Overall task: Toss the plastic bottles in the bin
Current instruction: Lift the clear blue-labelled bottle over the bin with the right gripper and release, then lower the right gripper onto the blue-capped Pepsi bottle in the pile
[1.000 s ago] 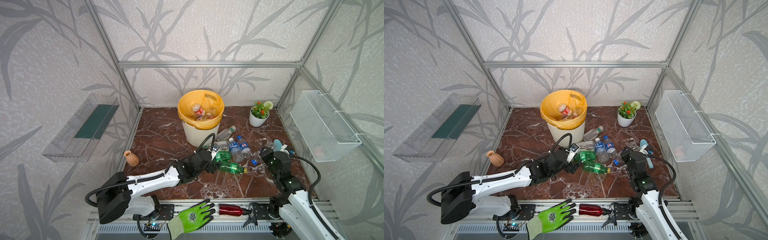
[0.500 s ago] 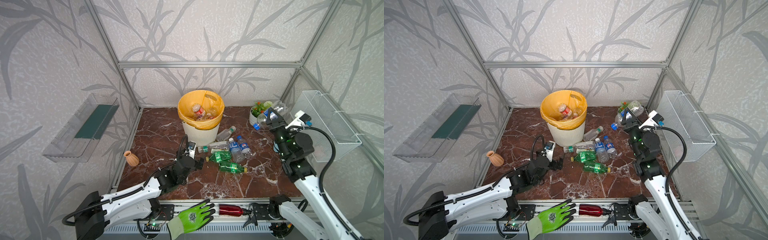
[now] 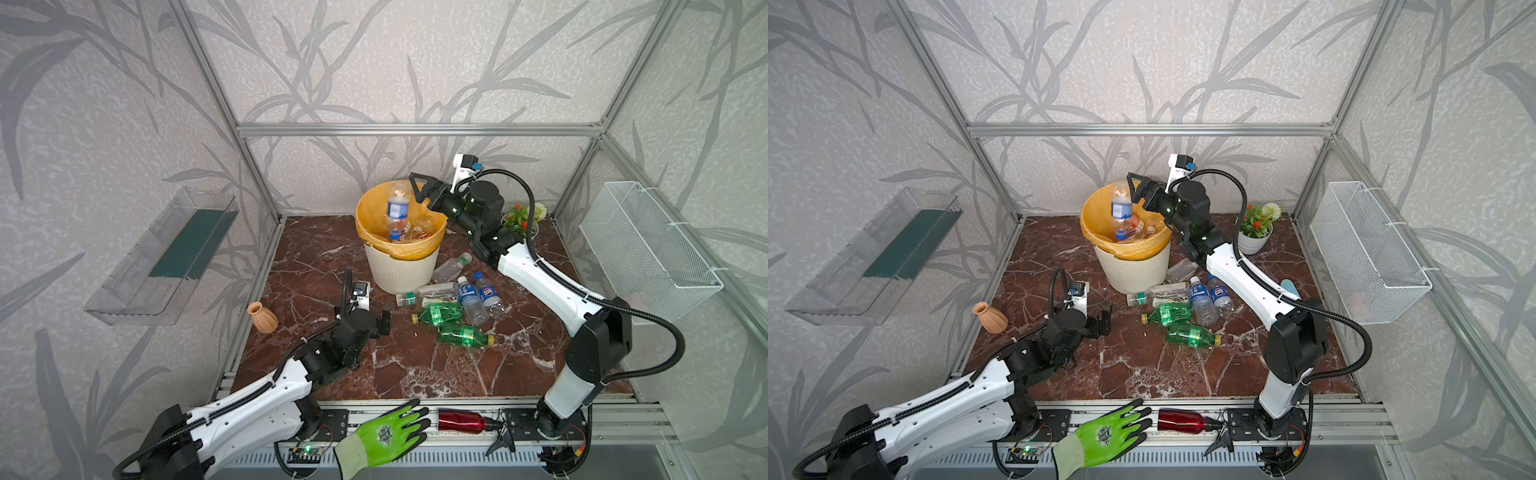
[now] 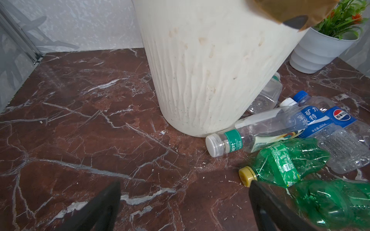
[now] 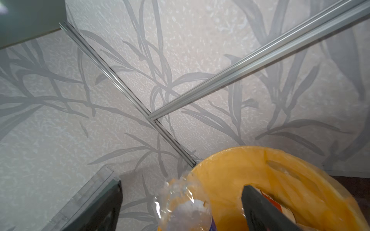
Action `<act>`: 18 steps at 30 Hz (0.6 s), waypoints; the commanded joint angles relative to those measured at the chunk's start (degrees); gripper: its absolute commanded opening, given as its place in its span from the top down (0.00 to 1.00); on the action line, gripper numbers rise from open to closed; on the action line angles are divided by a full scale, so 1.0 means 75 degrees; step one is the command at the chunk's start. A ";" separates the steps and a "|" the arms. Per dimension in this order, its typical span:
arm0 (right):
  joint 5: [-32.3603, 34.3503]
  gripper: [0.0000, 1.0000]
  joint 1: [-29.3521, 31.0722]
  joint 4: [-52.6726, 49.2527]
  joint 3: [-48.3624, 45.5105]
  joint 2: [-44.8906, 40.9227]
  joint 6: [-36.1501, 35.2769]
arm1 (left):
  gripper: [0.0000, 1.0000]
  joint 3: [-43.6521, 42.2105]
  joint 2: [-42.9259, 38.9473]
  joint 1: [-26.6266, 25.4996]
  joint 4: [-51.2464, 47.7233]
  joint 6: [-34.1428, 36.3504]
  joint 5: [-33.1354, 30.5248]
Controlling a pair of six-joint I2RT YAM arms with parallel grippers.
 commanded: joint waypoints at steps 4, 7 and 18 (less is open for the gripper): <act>0.0875 0.01 -0.0087 -0.0443 -0.0803 -0.1851 -0.1428 | 0.01 0.0142 -0.0331 0.0030 -0.0173 0.0023 0.0176; 0.1274 0.01 -0.0228 -0.0564 -0.1869 -0.2781 -0.1576 | 0.01 0.0136 -0.0344 0.0017 -0.0142 0.0196 0.0228; 0.1339 0.00 -0.1699 -0.1434 -0.6288 -0.4718 -0.0837 | 0.01 -0.0116 -0.0288 -0.0003 -0.0093 0.0288 0.0481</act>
